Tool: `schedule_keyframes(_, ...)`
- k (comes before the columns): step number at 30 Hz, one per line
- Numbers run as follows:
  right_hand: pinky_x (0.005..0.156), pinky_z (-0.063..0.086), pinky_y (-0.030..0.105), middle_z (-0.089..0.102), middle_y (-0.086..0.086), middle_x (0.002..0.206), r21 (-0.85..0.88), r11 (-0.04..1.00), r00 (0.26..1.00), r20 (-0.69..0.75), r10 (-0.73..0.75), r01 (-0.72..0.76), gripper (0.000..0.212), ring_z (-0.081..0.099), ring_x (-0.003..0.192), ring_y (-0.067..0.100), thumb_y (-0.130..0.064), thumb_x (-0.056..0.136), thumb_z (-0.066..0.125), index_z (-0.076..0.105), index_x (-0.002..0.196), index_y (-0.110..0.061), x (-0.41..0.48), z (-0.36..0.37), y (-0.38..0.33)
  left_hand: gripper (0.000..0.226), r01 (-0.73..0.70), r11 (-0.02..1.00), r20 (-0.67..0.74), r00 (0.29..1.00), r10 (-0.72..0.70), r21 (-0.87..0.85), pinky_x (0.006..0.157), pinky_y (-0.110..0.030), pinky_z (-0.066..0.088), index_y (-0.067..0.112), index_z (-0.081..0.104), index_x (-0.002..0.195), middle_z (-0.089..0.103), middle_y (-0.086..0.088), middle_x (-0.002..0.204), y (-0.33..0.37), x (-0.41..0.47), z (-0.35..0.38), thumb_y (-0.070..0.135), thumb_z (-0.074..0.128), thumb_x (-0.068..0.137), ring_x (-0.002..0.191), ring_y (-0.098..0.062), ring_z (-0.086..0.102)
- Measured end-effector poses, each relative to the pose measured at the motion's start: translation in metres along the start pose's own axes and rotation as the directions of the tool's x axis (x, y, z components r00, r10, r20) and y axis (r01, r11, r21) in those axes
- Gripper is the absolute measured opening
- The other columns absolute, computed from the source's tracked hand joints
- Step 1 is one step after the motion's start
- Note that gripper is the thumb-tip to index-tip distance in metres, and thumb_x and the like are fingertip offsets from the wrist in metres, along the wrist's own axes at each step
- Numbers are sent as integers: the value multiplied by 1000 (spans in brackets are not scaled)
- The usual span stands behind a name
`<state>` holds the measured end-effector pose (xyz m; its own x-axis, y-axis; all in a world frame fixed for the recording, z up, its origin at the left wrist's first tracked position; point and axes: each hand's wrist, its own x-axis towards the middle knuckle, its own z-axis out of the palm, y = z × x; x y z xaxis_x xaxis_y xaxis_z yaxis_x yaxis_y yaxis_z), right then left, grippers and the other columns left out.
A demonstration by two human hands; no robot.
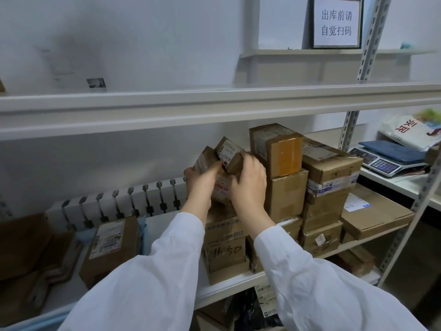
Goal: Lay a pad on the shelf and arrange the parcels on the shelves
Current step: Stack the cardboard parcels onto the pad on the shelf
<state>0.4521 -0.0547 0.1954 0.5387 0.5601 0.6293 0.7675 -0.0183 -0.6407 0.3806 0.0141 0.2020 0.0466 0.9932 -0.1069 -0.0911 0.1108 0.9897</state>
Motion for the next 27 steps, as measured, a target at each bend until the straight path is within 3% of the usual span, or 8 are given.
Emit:
schedule_keyframes(5, 112, 30, 46, 43, 5, 137, 201, 979, 1000, 10, -26, 23, 54, 32, 132, 21, -4, 83, 62, 44, 132, -15, -6, 5, -16, 57, -54, 991, -18, 998, 52, -126, 66, -32, 49, 27, 30, 110, 54, -6, 102, 0, 0, -23, 38, 72, 73, 90, -21, 57)
schedule_keyframes(9, 113, 0, 58, 32, 6, 146, 139, 989, 996, 51, -66, 59, 53, 15, 140, 30, -10, 79, 67, 49, 124, -32, -11, 16, -36, 63, -90, 971, -28, 996, 85, -224, 63, -32, 50, 17, 38, 128, 59, -11, 108, -2, 4, -54, 39, 66, 76, 92, -25, 62)
schedule_keyframes(11, 113, 15, 60, 24, 4, 149, 208, 977, 987, 137, -83, 54, 52, 10, 140, 30, -17, 79, 69, 47, 120, -40, -16, 24, -48, 74, -102, 963, -28, 995, 98, -249, 72, -35, 51, 17, 39, 134, 58, -13, 118, -3, 5, -72, 44, 64, 70, 100, -28, 61)
schedule_keyframes(15, 106, 34, 42, 29, 0, 144, 403, 915, 964, 236, -123, 18, 44, 20, 134, 24, -49, 76, 67, 51, 116, -42, -32, 41, -74, 80, -98, 964, -72, 994, 83, -249, 91, -42, 48, 21, 46, 132, 59, -9, 122, -7, 4, -115, 55, 59, 60, 109, -26, 57)
schedule_keyframes(18, 101, 43, 43, 42, 1, 134, 564, 819, 966, 253, -49, -106, 41, 40, 124, 17, -42, 81, 65, 50, 120, -36, -39, 56, -93, 61, -131, 950, -122, 988, 99, -284, 94, -46, 49, 20, 50, 128, 61, -11, 121, -13, 7, -151, 47, 60, 73, 108, -28, 59)
schedule_keyframes(22, 84, 46, 24, 47, -10, 124, 664, 634, 884, 461, 70, -397, 58, 47, 110, 10, -39, 81, 67, 42, 132, -26, -51, 82, -119, 39, -157, 924, -149, 983, 110, -348, 91, -43, 50, 19, 55, 123, 64, -10, 117, -20, 8, -198, 36, 54, 89, 105, -27, 62)
schedule_keyframes(25, 67, 44, 22, 62, -15, 95, 619, 487, 753, 644, 134, -616, 17, 59, 92, 10, -43, 86, 59, 57, 98, -31, -58, 104, -139, 40, -139, 924, -136, 986, 96, -357, 95, -47, 48, 20, 55, 125, 65, -10, 117, -21, 8, -228, 38, 52, 90, 105, -29, 62)
schedule_keyframes(27, 64, 43, 25, 61, -12, 86, 554, 428, 662, 733, 156, -714, 14, 57, 82, 10, -46, 87, 56, 54, 85, -33, -63, 118, -156, 42, -118, 924, -130, 989, 75, -365, 96, -50, 47, 20, 55, 126, 65, -12, 117, -21, 9, -250, 39, 52, 89, 105, -31, 63)
